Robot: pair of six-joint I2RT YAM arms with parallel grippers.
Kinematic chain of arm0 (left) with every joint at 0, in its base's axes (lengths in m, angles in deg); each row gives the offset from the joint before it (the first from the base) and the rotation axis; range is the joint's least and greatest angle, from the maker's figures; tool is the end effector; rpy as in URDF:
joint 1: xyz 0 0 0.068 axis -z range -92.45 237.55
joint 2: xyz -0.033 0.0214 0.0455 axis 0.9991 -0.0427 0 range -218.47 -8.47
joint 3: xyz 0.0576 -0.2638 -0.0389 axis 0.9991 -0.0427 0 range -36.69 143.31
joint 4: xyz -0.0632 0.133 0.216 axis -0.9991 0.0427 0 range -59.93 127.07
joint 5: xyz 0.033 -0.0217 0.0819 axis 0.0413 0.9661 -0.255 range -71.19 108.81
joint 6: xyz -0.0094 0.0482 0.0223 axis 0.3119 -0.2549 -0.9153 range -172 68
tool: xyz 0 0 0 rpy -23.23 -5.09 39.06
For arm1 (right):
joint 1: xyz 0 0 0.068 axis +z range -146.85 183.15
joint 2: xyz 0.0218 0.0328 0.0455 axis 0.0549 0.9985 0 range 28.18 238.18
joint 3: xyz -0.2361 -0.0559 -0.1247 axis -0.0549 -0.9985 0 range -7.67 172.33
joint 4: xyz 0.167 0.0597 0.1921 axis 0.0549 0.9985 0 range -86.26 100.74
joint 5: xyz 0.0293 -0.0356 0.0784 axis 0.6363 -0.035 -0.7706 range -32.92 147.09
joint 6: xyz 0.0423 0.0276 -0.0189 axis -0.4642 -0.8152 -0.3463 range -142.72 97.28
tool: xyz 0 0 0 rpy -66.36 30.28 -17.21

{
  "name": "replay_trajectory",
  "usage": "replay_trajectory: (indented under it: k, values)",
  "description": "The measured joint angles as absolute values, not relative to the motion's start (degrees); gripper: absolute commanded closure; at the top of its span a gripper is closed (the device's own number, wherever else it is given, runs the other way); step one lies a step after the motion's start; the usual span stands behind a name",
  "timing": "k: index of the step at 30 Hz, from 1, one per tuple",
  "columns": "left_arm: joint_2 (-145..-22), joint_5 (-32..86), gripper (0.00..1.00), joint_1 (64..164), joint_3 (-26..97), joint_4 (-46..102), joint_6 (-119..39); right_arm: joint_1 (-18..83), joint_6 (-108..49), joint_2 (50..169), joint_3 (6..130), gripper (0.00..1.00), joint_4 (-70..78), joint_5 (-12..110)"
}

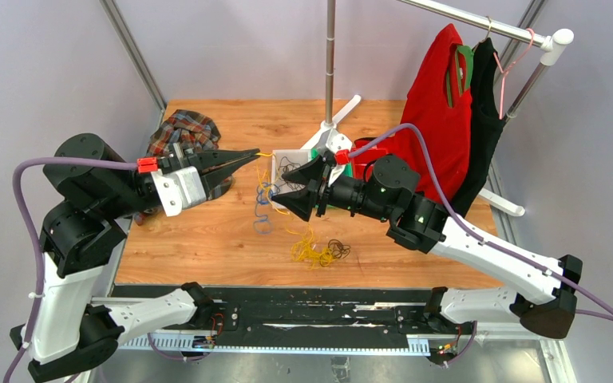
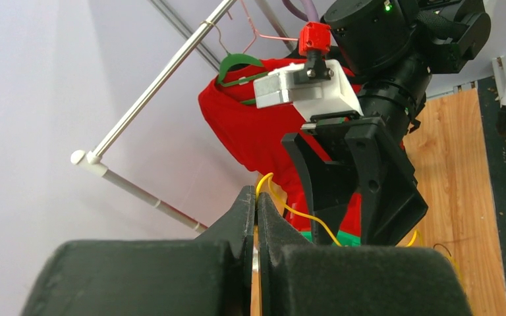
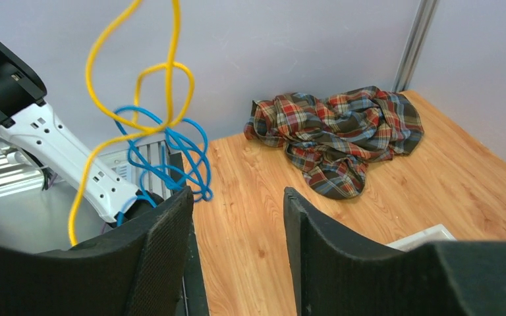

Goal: Untangle the cables

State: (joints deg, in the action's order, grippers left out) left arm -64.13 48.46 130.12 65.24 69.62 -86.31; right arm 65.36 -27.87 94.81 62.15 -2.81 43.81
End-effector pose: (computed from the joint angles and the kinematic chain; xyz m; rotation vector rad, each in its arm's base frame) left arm 0.0626 -0.0815 0.5622 1.2192 0.8533 -0.4920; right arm 0.1156 0.2370 0.4477 -0.8923 1.2107 1.1245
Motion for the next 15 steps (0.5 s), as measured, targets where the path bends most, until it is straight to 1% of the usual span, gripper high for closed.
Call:
replay_trajectory:
  k: [4,6,9,13,14,15]
  values:
    - [-63.89,48.44,0.99,130.12,64.13,69.62,-86.33,65.36,-28.94,94.90,62.15,0.46,-4.80,43.04]
    - [-63.78,48.42,1.00,130.12,63.69,69.68,-86.35,65.36,-29.36,94.90,62.11,0.49,-5.82,42.65]
    - [-63.67,48.42,1.00,130.12,63.36,69.66,-86.35,65.36,-30.01,94.90,61.82,0.64,-7.35,42.50]
    - [-63.52,48.42,1.00,130.12,63.36,69.66,-86.33,65.36,-30.93,95.01,61.45,0.92,-8.25,42.67]
    - [-63.50,48.42,1.00,130.12,63.36,69.66,-86.33,65.36,-31.13,95.08,61.41,0.98,-8.34,42.80]
    - [-63.48,48.40,1.00,130.12,63.36,69.66,-86.33,65.36,-31.08,95.10,61.34,0.99,-8.38,43.15]
